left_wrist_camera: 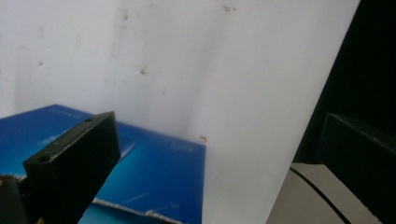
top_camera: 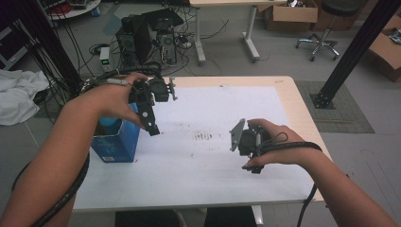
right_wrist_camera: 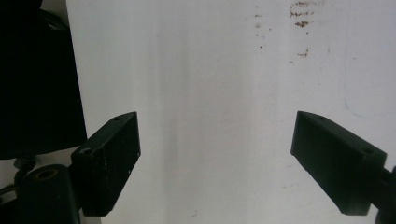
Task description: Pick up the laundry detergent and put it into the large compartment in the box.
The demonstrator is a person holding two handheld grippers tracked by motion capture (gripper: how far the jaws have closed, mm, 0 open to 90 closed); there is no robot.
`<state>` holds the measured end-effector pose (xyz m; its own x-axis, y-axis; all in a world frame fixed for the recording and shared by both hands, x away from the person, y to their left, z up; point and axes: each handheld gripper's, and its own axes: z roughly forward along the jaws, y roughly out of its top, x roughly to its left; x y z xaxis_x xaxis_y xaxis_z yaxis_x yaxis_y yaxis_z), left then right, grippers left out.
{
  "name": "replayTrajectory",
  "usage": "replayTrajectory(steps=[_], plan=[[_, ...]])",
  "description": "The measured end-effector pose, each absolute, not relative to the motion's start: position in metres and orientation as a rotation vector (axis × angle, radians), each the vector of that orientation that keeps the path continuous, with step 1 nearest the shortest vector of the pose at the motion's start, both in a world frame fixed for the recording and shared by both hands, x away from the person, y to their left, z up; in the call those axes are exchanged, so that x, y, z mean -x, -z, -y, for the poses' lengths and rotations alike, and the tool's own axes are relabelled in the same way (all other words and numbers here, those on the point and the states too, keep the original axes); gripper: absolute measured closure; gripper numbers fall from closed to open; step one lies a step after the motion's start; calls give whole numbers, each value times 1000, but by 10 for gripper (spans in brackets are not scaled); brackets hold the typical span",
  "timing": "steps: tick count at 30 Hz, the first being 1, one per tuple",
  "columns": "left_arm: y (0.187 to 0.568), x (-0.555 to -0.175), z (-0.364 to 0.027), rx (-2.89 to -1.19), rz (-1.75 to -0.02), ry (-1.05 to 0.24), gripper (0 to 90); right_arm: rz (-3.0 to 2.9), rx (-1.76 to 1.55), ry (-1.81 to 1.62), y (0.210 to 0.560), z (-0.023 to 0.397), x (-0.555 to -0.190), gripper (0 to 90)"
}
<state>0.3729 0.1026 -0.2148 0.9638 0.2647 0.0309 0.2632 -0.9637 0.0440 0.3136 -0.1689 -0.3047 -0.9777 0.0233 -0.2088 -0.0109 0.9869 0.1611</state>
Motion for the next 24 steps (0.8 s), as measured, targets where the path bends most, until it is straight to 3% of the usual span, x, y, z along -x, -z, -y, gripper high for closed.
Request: replayTrajectory(steps=[9,24], plan=[[234,-357,-76,-3148,-205,13,1,-2921,-4,-228,300,164,-320,158],[226,-353,-67,-3108,-173,15,1,-2918,-23,-226,294,165,-326,158]])
